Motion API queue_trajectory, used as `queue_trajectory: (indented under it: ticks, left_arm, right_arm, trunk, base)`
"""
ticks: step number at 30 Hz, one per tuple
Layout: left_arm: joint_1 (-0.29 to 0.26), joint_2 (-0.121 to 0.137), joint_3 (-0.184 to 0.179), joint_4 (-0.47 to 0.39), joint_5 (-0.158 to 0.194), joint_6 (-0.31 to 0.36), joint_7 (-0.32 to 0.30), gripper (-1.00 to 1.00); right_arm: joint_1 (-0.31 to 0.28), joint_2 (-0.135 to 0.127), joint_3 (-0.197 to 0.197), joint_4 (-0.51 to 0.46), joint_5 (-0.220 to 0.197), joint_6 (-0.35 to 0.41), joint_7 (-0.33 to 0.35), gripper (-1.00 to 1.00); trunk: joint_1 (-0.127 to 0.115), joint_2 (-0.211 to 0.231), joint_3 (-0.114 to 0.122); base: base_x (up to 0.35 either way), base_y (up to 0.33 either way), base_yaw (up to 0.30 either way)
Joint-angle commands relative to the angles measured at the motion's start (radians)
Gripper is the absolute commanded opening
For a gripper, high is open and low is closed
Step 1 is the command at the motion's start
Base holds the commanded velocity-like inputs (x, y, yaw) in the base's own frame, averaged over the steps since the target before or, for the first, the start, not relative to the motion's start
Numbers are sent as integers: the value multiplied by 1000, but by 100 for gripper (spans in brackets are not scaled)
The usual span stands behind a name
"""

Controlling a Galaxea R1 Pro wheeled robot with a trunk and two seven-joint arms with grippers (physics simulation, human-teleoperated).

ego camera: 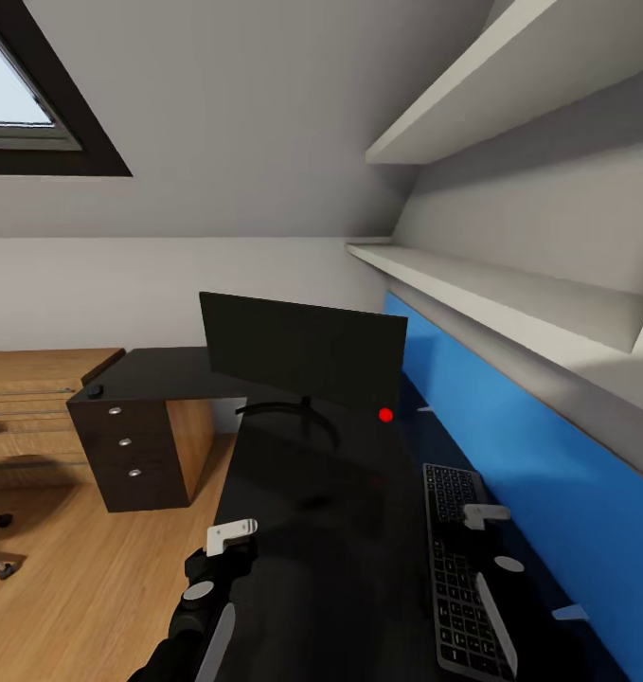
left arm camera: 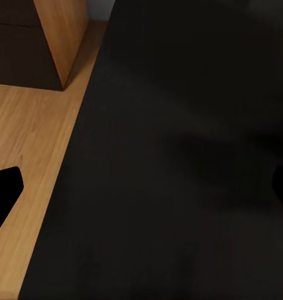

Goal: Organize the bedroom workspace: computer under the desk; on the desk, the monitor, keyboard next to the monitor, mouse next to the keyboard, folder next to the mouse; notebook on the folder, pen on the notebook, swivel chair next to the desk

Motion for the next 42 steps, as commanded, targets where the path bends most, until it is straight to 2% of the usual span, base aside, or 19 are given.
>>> queue_trajectory:
  ticks: [1, 7, 16, 26, 42]
  left_arm:
    - [-1, 0, -2, -1, 10, 3, 9, 100]
    - [-1, 0, -2, 0, 10, 3, 8, 100]
    - [-1, 0, -2, 0, 10, 3, 8, 100]
    - [-1, 0, -2, 2, 10, 3, 8, 100]
    - [-1, 0, -2, 6, 10, 3, 7, 100]
  right_arm:
    - [-2, -1, -2, 0, 9, 5, 2, 100]
    - [-5, -4, -8, 5, 8, 1, 2, 100]
    - [-15, -7, -50, 10, 9, 0, 2, 100]
    - [-98, -46, -65, 169, 7, -55, 2, 100]
    - [-107, -47, -72, 191, 7, -62, 2, 100]
  trunk:
    - [0, -1, -1]
    - [0, -1, -1]
    - [0, -1, -1]
    - [0, -1, -1]
    - [0, -1, -1]
  base:
    - [0, 0, 0]
    - [0, 0, 0]
    - [0, 0, 0]
    - [0, 0, 0]
    - [38, 0, 0]
